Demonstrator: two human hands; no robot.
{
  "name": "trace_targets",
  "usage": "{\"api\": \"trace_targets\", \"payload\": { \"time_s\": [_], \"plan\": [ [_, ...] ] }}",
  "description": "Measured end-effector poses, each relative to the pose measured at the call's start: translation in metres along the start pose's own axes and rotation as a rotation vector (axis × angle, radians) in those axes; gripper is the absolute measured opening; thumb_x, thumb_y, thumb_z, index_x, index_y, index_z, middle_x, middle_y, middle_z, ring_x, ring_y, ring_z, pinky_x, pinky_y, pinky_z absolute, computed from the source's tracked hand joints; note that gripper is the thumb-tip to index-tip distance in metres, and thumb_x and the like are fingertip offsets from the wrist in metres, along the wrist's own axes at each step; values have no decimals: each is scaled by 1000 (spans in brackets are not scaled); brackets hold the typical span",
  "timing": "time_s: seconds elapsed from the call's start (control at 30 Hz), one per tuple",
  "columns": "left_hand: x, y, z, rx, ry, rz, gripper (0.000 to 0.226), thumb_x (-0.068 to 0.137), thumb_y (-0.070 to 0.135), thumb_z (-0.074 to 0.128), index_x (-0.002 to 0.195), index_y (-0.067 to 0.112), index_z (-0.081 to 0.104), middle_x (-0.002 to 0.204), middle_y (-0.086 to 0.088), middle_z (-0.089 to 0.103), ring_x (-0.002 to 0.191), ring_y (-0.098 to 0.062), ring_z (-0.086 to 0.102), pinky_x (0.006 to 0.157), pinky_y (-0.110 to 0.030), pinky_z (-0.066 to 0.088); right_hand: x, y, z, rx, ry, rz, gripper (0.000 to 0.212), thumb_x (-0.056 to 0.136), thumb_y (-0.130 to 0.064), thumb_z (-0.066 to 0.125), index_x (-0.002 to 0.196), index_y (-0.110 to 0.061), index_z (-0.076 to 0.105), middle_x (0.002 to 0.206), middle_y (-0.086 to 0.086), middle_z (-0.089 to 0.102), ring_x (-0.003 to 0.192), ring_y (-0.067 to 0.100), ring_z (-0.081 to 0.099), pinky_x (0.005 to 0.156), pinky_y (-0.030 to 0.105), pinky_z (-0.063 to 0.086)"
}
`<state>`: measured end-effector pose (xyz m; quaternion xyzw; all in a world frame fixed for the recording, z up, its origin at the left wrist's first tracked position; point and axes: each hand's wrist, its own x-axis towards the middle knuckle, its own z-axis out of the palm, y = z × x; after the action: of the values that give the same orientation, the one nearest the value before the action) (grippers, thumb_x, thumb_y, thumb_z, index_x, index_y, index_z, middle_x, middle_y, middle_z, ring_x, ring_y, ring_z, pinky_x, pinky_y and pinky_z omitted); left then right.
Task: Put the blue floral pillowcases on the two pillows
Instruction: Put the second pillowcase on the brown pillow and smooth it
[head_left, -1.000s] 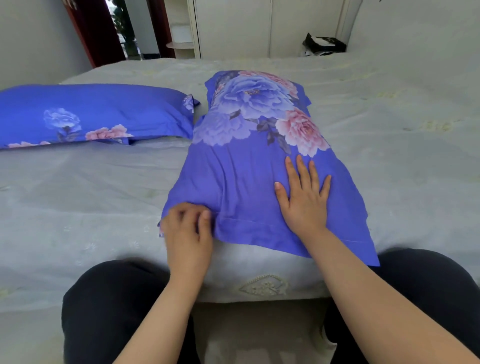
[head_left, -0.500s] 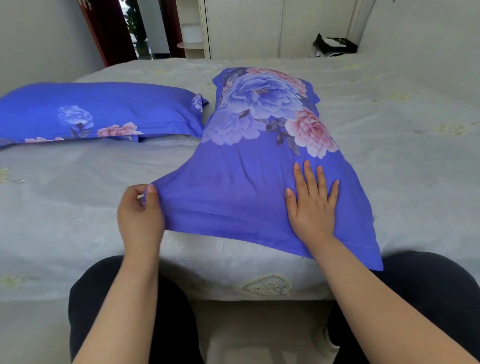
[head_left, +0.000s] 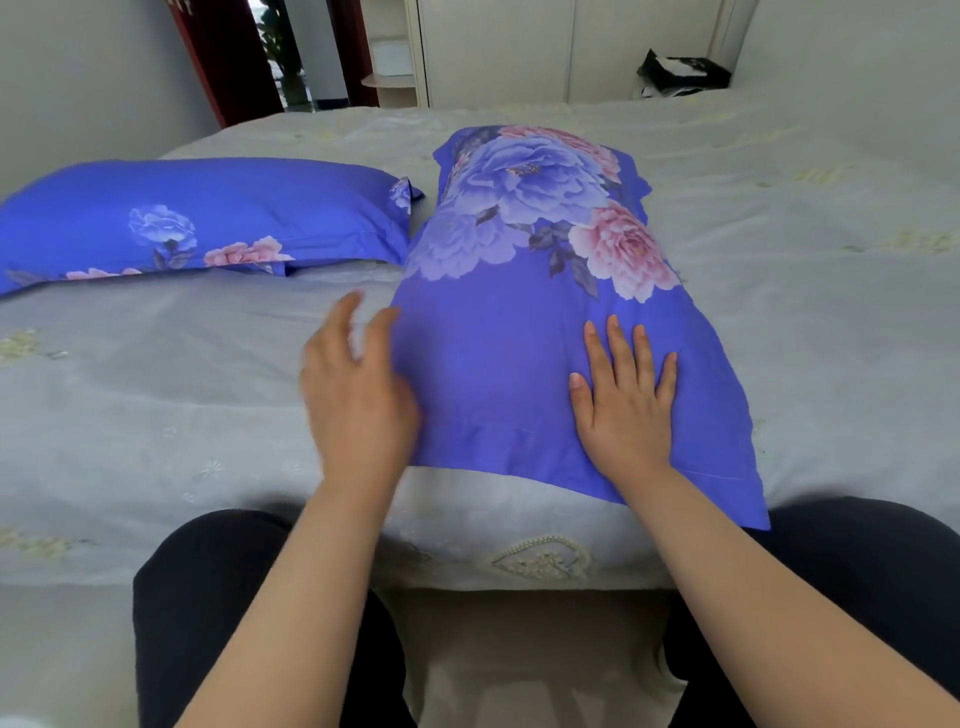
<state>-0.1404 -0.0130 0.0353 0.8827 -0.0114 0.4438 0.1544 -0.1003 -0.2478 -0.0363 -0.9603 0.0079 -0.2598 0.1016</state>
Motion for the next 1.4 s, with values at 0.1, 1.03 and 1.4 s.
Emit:
{"api": "trace_targets", "payload": {
  "time_s": [0.1,1.03,1.4],
  "plan": [
    [-1,65,8,-102,-214,347,54,82,39,57,134,27,48,154,-5,27,137,-35,26,106,-54,29,1,1,-2,-5,-8,-17,58,96,-51,19,149,-30,19,157,0,20,146,24,13,115,55,6],
    [-46,138,45,-1948,-486,-1534,36,86,-11,38,101,10,63,86,-7,71,73,-21,69,63,-33,57,53,-10,-148,1177,22,79,18,85,-8,66,99,-20,66,88,-5,66,81,8,60,77,26,50],
    [-9,43,-27,-1023,107,-727,66,82,-11,34,128,34,43,138,11,45,128,0,41,110,-28,33,48,-80,-90,1075,-159,-121,55,78,-38,63,130,-23,50,127,-13,56,129,18,46,114,51,23]
  ]
}}
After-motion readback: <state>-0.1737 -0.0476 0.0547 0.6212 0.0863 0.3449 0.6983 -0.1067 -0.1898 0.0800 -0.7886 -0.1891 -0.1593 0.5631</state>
